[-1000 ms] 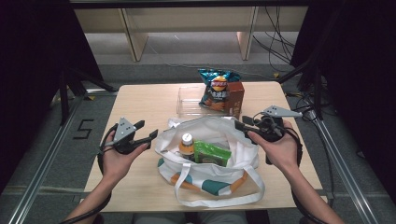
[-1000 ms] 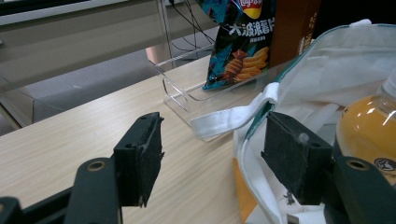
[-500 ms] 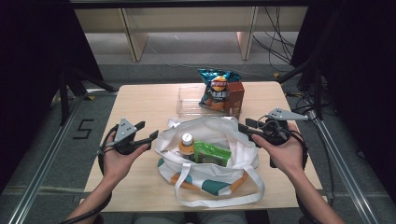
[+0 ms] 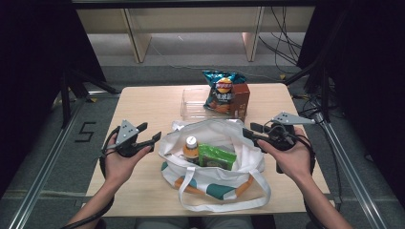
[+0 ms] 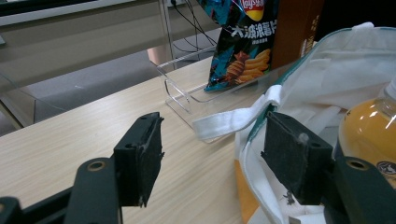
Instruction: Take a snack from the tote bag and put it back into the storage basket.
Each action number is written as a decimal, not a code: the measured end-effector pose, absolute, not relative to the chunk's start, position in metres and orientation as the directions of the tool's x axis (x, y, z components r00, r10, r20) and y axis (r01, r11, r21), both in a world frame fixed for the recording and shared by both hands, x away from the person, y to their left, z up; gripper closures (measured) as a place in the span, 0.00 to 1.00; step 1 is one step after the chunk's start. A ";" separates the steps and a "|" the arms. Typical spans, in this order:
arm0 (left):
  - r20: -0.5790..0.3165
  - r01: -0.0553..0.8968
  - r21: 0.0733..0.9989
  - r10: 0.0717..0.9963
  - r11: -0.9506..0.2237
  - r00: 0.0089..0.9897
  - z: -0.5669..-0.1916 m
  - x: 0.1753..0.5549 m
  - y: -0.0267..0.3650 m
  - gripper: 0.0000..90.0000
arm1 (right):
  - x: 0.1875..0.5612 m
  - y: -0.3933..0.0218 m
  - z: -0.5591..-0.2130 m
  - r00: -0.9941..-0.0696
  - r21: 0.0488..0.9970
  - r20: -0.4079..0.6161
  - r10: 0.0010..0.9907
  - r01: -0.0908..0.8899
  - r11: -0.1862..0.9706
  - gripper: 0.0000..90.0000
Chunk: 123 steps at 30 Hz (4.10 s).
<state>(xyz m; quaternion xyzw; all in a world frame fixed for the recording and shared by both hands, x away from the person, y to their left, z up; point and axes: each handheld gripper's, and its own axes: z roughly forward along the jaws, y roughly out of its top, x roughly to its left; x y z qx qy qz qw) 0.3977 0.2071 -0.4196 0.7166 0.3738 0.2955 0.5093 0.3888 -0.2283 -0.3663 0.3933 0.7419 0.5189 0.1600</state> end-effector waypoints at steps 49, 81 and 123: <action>0.049 0.236 0.949 0.838 -0.209 0.543 -0.418 0.395 0.207 0.40 | 0.361 -0.190 -0.385 -0.780 0.845 0.220 0.586 0.453 0.285 0.63; 0.042 0.235 0.950 0.831 -0.204 0.555 -0.421 0.395 0.204 0.40 | 0.364 -0.183 -0.403 -0.822 0.785 0.103 0.560 0.413 0.462 0.99; 0.046 0.242 0.947 0.836 -0.210 0.547 -0.420 0.398 0.204 0.40 | 0.363 -0.193 -0.363 -0.812 0.854 -0.019 0.583 0.290 0.432 1.00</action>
